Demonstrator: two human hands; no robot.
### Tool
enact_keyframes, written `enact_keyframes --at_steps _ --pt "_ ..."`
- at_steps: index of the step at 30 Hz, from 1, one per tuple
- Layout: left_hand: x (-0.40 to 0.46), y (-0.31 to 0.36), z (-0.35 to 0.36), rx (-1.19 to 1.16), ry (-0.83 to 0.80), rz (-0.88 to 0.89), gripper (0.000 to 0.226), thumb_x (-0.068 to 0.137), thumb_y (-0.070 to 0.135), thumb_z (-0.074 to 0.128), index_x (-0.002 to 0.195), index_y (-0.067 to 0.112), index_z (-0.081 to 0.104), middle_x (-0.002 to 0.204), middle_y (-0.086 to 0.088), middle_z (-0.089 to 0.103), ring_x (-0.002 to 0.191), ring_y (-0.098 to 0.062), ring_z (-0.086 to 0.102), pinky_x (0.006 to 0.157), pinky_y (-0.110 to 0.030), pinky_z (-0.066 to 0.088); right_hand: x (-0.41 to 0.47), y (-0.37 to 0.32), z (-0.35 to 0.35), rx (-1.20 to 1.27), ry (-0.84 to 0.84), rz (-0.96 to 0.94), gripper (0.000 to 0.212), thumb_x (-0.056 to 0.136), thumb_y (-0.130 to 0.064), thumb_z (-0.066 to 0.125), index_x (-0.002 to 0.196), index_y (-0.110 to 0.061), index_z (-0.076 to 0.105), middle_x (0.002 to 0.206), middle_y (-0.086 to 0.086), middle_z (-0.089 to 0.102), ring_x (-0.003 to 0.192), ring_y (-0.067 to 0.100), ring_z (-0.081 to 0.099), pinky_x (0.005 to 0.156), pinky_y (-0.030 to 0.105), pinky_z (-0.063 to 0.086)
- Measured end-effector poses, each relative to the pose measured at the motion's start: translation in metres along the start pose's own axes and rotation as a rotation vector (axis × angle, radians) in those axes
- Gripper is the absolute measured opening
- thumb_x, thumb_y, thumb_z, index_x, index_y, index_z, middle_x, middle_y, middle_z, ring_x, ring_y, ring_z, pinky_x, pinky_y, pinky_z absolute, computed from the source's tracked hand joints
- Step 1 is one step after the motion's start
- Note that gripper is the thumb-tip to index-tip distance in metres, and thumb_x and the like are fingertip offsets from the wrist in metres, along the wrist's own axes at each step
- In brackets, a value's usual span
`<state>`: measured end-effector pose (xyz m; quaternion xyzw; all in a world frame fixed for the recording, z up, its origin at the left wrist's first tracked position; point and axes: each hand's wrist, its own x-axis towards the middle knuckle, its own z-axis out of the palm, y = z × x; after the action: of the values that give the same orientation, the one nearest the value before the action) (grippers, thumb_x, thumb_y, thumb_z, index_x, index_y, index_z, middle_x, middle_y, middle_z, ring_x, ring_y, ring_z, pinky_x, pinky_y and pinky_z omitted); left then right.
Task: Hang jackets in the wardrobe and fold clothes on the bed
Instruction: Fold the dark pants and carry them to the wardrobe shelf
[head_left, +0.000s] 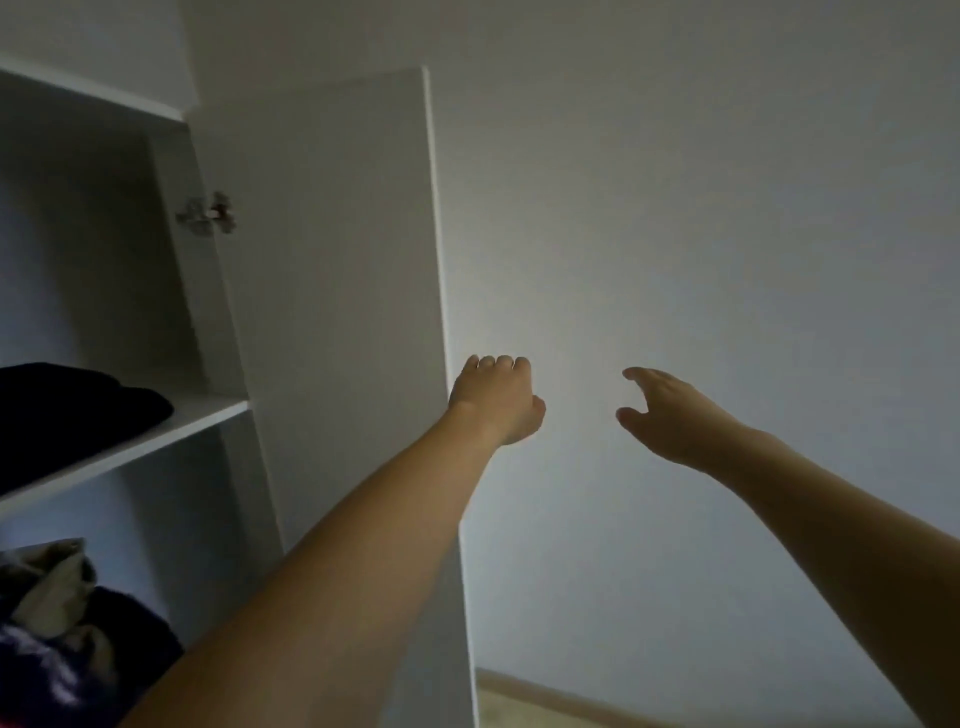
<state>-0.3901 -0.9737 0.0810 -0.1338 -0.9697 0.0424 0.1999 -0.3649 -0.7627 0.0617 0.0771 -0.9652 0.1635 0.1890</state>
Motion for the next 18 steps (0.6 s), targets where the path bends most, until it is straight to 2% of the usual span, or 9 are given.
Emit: enact_keyframes --at_steps 9,13,18 --pt "-0.003 0.322 -0.030 -0.121 0.009 0.291 0.054 0.098 0.035 0.031 0.143 0.006 0.035 0.145 -0.015 0.045 0.132 -0.032 0.041 0.113 -0.042 0.028 -0.191 0.251 -0.141 -0.103 0.038 0.339 0.061 0.096 -0.028 0.052 0.150 -0.012 0.029 0.155 0.008 0.034 0.139 0.027 0.037 0.111 0.039 0.032" --pt "-0.004 0.455 -0.041 -0.164 -0.007 0.415 0.055 0.098 0.034 0.032 0.145 0.006 0.033 0.146 -0.015 0.043 0.132 -0.033 0.041 0.111 -0.042 0.029 -0.264 0.343 -0.195 -0.111 0.066 0.482 0.054 0.095 -0.026 0.054 0.143 -0.011 0.037 0.148 0.010 0.042 0.124 0.024 0.049 0.102 0.038 0.041" --pt "-0.006 0.609 -0.038 -0.223 -0.031 0.548 0.054 0.098 0.035 0.034 0.145 0.008 0.035 0.145 -0.015 0.045 0.129 -0.034 0.043 0.107 -0.041 0.031 -0.341 0.456 -0.243 -0.115 0.095 0.601 0.063 0.096 -0.029 0.056 0.151 -0.014 0.027 0.155 0.010 0.033 0.139 0.028 0.037 0.109 0.038 0.035"
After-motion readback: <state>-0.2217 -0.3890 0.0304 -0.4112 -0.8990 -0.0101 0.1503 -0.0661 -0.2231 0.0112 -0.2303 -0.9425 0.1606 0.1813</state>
